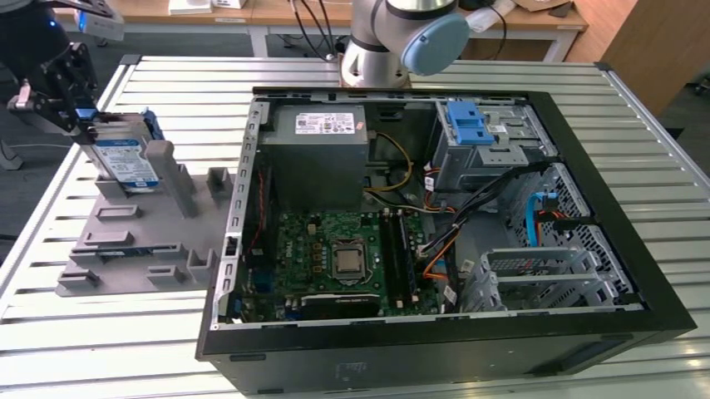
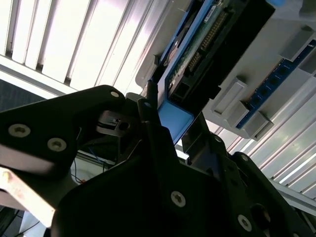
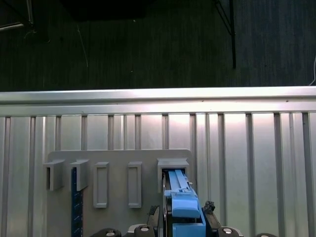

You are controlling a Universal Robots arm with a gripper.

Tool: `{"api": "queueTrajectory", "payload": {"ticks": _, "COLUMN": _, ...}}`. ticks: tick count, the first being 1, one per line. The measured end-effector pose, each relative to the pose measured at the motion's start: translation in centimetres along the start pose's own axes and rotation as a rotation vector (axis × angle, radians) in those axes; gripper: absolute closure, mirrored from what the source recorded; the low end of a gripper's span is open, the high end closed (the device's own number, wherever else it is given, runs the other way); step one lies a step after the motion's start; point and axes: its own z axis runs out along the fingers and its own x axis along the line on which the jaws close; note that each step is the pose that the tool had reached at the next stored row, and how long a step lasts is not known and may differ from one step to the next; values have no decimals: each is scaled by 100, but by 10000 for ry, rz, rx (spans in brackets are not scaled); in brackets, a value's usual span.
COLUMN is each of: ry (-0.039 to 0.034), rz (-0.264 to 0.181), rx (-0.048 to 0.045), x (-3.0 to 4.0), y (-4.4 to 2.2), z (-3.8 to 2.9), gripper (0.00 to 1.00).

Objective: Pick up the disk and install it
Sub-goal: 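Pick up the disk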

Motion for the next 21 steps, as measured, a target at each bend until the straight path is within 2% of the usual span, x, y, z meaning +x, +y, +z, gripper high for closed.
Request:
{"api": "queueTrajectory", "payload": {"ticks": 10, "ry": 2, "rz": 0, "rx": 0, "x": 0, "y": 0, "z": 36, "gripper": 55}}
{"api": "queueTrajectory", "payload": {"ticks": 12, "ry": 4, "rz": 0, "rx": 0, "x": 1, "y": 0, "z": 36, "gripper": 56}}
{"api": "queueTrajectory", "payload": {"ticks": 13, "ry": 4, "rz": 0, "rx": 0, "x": 1, "y": 0, "z": 36, "gripper": 63}}
{"api": "queueTrajectory", "payload": {"ticks": 21, "ry": 4, "rz": -165, "rx": -1, "x": 8, "y": 0, "z": 37, "gripper": 63}}
